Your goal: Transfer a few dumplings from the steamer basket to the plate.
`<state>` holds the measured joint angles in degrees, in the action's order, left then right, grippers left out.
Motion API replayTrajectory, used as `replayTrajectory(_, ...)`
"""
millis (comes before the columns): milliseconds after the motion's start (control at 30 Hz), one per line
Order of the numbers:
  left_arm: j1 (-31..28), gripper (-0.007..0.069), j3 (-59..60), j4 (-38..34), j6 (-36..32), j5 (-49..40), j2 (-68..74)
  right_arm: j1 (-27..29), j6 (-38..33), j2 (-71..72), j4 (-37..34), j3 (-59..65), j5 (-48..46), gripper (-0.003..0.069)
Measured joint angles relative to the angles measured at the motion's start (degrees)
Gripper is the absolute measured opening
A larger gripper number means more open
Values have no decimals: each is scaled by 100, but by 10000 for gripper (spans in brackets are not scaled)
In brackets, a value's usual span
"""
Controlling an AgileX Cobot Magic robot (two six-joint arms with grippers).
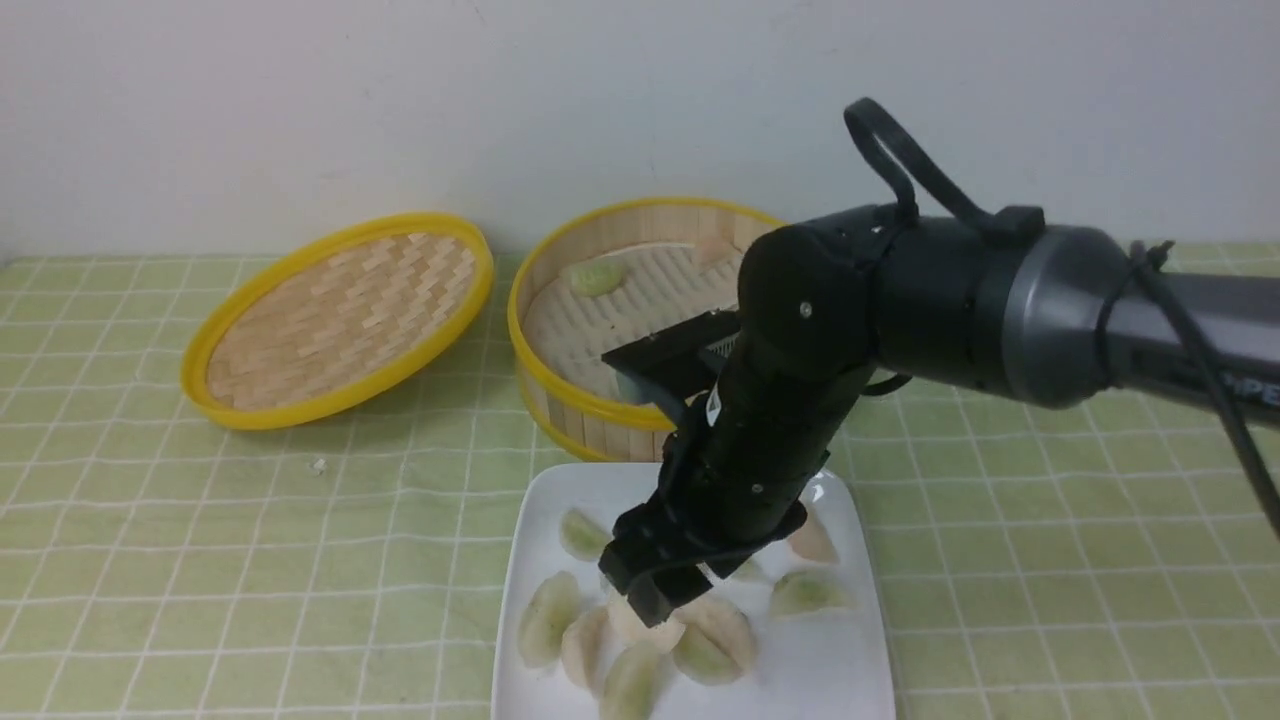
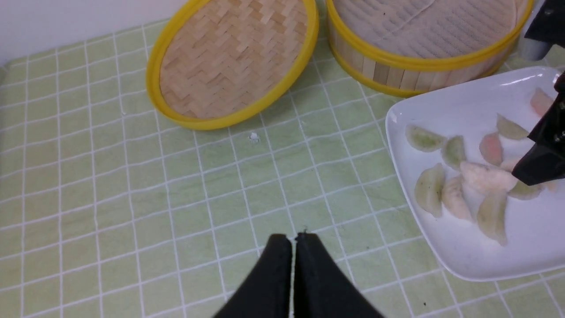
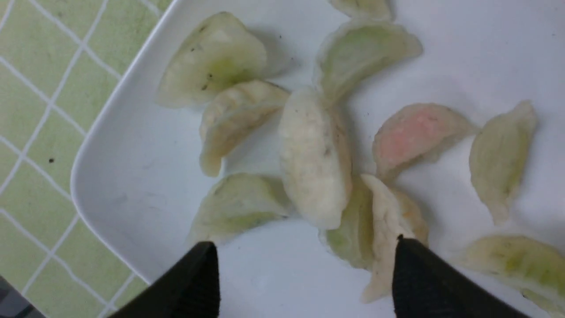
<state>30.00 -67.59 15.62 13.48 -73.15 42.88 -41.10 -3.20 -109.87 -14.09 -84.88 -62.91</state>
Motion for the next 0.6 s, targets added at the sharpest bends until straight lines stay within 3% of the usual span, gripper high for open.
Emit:
replayTrajectory(67,0,-6,0,0,0,0,0,0,33,13,88,-238,-355,494)
replayTrajectory(167,0,-6,0,0,0,0,0,0,61,147,187,-606,-668,454)
replayTrajectory(333,0,-6,0,-11,0,0,0,0,110,966,240,-821,-733,270)
replayTrajectory(467,0,-6,0,-16,16,0,0,0,487,2316,553,-835,-828,57)
replayTrajectory(600,0,-6,0,-22,18,0,0,0,960,3543,1084,-598,-858,-5)
